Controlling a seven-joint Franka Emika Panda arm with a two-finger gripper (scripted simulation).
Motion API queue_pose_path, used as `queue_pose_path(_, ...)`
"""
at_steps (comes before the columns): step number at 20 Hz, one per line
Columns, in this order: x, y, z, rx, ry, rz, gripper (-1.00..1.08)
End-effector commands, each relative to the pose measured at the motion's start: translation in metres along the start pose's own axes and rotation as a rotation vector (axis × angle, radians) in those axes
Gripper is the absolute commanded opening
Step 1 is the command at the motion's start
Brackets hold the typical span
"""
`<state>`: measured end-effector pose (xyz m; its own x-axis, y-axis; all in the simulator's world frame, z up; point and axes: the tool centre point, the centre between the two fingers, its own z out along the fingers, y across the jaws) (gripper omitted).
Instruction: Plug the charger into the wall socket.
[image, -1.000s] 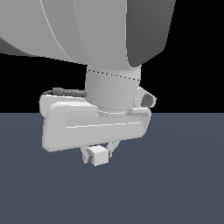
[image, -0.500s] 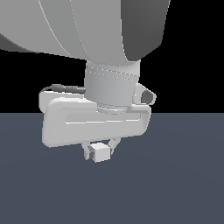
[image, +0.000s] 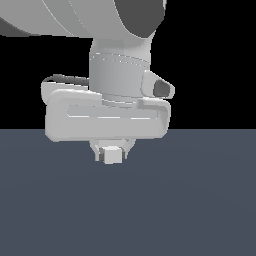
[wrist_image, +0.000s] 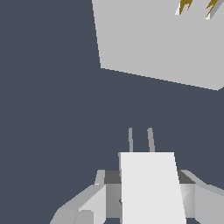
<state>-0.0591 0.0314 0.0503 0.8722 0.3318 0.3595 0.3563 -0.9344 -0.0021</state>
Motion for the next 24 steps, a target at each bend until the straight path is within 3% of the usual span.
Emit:
queue_pose_path(1, 0.006, -0.001, -0.009, -0.016, 0.002, 0.045, -1.00)
queue_pose_path(12, 0.026, 0.001, -0.036, -0.071, 0.001, 0.188, -1.00)
queue_pose_path(24, 0.030, 0.001, -0.042, -0.088, -0.003, 0.225, -1.00)
